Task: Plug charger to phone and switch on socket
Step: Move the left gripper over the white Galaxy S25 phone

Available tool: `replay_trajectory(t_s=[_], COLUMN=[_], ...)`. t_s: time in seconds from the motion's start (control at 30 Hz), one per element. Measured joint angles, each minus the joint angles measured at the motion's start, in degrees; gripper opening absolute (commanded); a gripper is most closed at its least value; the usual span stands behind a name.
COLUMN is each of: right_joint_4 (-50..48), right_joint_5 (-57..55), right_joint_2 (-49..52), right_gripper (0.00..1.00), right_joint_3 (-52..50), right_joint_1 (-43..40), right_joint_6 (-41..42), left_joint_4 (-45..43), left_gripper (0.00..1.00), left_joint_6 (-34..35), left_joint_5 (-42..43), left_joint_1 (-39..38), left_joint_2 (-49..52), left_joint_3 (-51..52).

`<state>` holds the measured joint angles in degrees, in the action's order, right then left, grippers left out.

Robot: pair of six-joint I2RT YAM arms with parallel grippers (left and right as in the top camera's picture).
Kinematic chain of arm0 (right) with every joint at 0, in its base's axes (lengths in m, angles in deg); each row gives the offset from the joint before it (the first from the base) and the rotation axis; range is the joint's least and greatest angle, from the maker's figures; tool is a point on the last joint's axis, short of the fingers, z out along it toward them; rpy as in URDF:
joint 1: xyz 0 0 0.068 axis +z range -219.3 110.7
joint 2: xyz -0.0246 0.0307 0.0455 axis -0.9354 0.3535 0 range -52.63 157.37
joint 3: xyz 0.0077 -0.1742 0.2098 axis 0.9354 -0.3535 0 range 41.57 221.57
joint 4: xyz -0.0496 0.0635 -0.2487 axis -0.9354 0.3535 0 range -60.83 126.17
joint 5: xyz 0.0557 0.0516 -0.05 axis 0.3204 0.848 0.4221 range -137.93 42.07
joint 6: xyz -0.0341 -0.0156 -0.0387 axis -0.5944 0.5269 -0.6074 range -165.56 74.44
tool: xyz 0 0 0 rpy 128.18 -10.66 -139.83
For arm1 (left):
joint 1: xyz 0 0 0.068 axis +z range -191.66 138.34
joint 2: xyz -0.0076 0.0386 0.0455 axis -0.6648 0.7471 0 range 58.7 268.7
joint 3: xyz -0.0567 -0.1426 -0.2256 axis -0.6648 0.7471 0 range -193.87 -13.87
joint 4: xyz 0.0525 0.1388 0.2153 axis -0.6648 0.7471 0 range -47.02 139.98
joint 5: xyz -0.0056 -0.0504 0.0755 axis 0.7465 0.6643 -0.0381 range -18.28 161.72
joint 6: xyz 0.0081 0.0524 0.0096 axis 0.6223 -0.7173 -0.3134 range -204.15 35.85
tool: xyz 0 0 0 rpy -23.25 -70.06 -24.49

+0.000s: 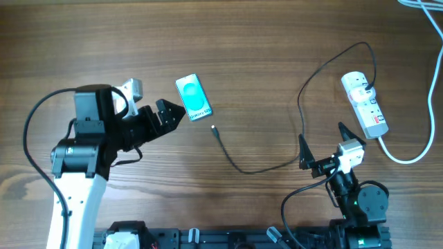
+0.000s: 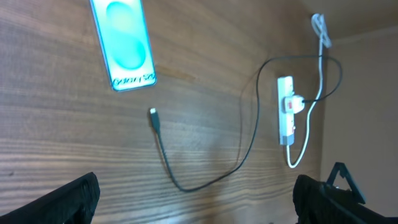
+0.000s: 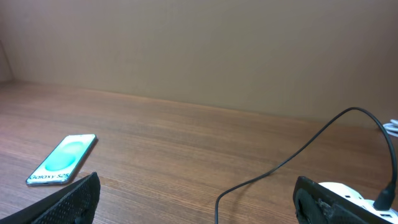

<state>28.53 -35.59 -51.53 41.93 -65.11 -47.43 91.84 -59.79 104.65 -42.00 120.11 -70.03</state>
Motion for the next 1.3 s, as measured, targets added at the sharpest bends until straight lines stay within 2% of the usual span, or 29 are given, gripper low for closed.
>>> replay_trajectory(t_s=[0.13, 0.17, 0.2, 0.23, 0.27, 0.3, 0.33, 0.37, 0.57, 0.73, 0.9, 1.07, 1.2, 1.23, 1.3], right_joint_4=[0.0, 0.0, 0.0, 0.0, 0.0, 0.0, 0.0, 0.0, 0.0, 0.0, 0.0, 0.0, 0.0, 0.0, 0.0], right_joint_5=[0.0, 0.0, 0.0, 0.0, 0.0, 0.0, 0.0, 0.0, 0.0, 0.0, 0.0, 0.0, 0.0, 0.0, 0.0], right_joint_2=[0.0, 0.0, 0.0, 0.0, 0.0, 0.0, 0.0, 0.0, 0.0, 0.0, 0.0, 0.0, 0.0, 0.0, 0.0], right_gripper=[1.00, 1.00, 1.00, 1.00, 1.00, 1.00, 1.00, 1.00, 1.00, 1.00, 1.00, 1.00, 1.00, 1.00, 1.00], right_joint_3=[0.0, 0.0, 0.0, 0.0, 0.0, 0.0, 0.0, 0.0, 0.0, 0.0, 0.0, 0.0, 0.0, 0.0, 0.0], right_joint_1=[0.0, 0.0, 0.0, 0.0, 0.0, 0.0, 0.0, 0.0, 0.0, 0.0, 0.0, 0.0, 0.0, 0.0, 0.0], right_joint_6=[0.0, 0.0, 0.0, 0.0, 0.0, 0.0, 0.0, 0.0, 0.0, 0.0, 0.0, 0.0, 0.0, 0.0, 0.0], left_joint_4=[0.5, 1.2, 1.9, 2.4, 3.0, 3.4, 3.6, 3.9, 4.5, 7.8, 9.6, 9.7, 9.2, 8.8, 8.4], left_gripper=[1.00, 0.97, 0.83, 0.62, 0.47, 0.25, 0.09, 0.04, 0.04, 0.04, 0.06, 0.22, 0.22, 0.27, 0.52], left_joint_6=[0.0, 0.0, 0.0, 0.1, 0.2, 0.2, 0.2, 0.4, 0.2, 0.3, 2.2, 6.2, 10.8, 11.7, 12.9], left_joint_5=[0.0, 0.0, 0.0, 0.0, 0.1, 0.1, 0.2, 0.2, -0.7, -7.1, -11.9, -14.8, -19.8, -20.7, -21.6], left_joint_1=[0.0, 0.0, 0.0, 0.0, 0.0, 0.0, 0.0, 0.0, 0.0, 0.0, 0.0, -2.4, -7.7, -8.9, -10.3], left_joint_2=[0.3, 0.3, 0.3, 0.3, 0.3, 0.3, 0.3, 0.3, 0.3, 0.6, 6.6, 16.5, 23.0, 24.5, 26.4], left_joint_3=[0.0, 0.0, 0.0, 0.0, 0.0, 0.0, 0.0, 0.0, 0.0, 0.0, -0.1, -0.1, -0.1, -0.1, -0.1])
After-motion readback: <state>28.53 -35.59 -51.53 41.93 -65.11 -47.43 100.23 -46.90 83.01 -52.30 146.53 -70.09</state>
